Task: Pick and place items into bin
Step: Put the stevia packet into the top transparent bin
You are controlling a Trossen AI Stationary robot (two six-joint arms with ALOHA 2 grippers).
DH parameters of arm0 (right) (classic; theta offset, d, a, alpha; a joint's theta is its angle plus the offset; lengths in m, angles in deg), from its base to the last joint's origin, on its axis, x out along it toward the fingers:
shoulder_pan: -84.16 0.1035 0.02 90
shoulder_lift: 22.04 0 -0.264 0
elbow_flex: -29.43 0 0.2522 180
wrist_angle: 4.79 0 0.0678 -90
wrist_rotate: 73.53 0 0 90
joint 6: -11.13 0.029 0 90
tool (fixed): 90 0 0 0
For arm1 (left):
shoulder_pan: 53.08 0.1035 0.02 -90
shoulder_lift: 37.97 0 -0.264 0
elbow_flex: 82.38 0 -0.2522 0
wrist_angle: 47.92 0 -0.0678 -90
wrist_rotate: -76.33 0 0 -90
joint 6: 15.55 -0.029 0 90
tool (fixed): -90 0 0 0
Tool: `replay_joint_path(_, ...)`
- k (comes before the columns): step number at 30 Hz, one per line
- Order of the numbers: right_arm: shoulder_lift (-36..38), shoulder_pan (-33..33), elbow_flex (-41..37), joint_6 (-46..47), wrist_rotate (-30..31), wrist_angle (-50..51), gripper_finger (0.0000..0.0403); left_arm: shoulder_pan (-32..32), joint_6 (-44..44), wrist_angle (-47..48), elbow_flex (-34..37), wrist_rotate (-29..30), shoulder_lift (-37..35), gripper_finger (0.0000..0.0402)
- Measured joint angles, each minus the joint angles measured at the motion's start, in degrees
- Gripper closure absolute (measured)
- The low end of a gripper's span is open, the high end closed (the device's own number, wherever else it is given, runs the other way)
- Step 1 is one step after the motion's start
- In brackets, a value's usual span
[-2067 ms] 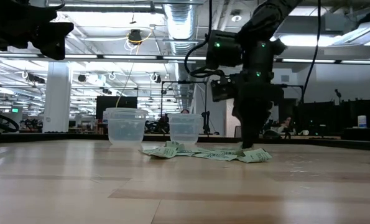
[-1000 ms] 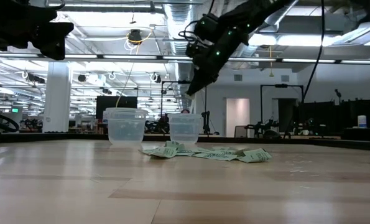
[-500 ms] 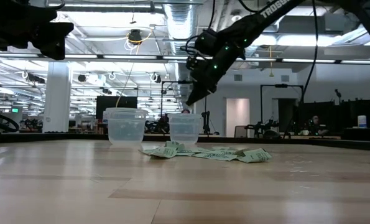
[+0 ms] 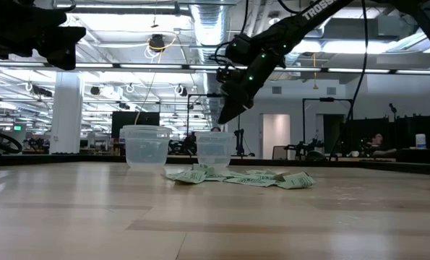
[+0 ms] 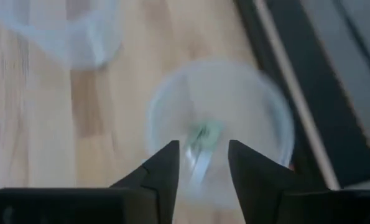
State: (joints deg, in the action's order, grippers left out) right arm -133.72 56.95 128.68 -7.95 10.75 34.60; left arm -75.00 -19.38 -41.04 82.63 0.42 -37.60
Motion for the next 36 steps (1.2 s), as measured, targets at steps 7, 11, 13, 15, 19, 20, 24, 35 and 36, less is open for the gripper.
replay_joint_path(7, 0.9, 3.3, 0.0, 1.3, 0.1, 14.3, 0.0242, 0.0, 0.5, 0.3, 0.0, 0.0, 0.0, 0.0235)
replay_joint_path(11, 0.9, 6.6, 0.0, 1.5, 0.1, 20.8, 0.0224, 0.0, 0.5, -0.2, 0.0, 0.0, 0.0, 0.0235)
replay_joint_path(13, 0.9, 8.6, 0.0, 1.5, 0.1, 22.9, 0.0213, 0.0, 0.5, -0.3, 0.0, 0.0, 0.0, 0.0235)
replay_joint_path(15, 0.9, 10.9, 0.0, 1.5, 0.1, 23.8, 0.0203, 0.0, 0.5, -0.3, 0.0, 0.0, 0.0, 0.0235)
replay_joint_path(19, 0.9, 15.5, 0.0, 1.2, 0.1, 24.2, 0.0186, 0.0, 0.6, -0.3, 0.0, 0.0, 0.0, 0.0235)
replay_joint_path(20, 0.9, 16.7, 0.0, 0.6, 0.1, 24.5, 0.0183, 0.0, 0.6, -0.3, 0.0, 0.0, 0.0, 0.0235)
replay_joint_path(24, 0.9, 20.6, -1.5, -2.8, 0.2, 24.2, 0.0177, 0.0, 0.6, -0.3, 0.0, 0.0, 0.0, 0.0235)
replay_joint_path(35, 0.8, 23.8, -7.8, -3.3, 0.5, 19.1, 0.0179, 0.0, 0.6, -0.3, 0.0, 0.0, 0.0, 0.0235)
replay_joint_path(36, 0.8, 23.8, -8.3, -3.3, 0.9, 18.5, 0.0179, 0.0, 0.6, -0.3, 0.0, 0.0, 0.0, 0.0235)
